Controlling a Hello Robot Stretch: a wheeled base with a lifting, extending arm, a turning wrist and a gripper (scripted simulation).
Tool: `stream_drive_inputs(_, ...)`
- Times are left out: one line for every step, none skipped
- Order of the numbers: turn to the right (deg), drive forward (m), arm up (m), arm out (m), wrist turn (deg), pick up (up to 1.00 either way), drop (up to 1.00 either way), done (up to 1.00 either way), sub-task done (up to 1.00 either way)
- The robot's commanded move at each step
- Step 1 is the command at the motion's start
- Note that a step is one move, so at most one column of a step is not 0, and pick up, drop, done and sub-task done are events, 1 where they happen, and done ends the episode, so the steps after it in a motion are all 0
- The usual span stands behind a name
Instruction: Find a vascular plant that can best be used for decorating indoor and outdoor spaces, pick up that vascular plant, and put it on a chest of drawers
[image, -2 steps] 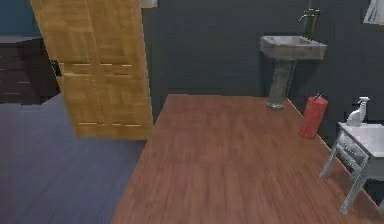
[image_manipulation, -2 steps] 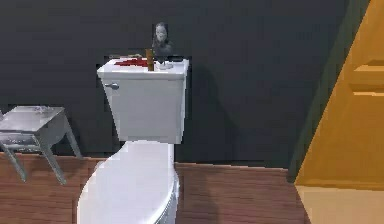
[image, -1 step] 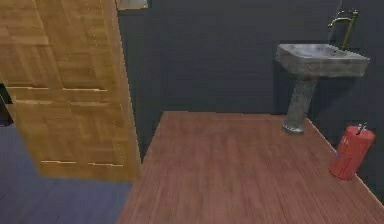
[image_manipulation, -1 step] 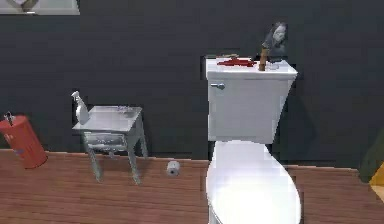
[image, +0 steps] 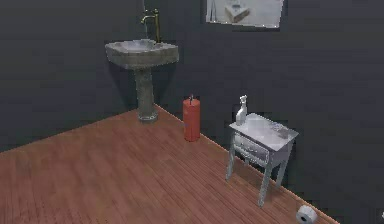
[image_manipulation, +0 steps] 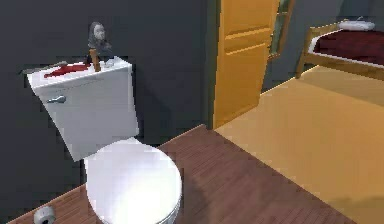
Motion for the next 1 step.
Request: stream_drive_inputs(15.0,0.00,0.00,0.00,0.0,0.00,0.00,0.00,0.00)
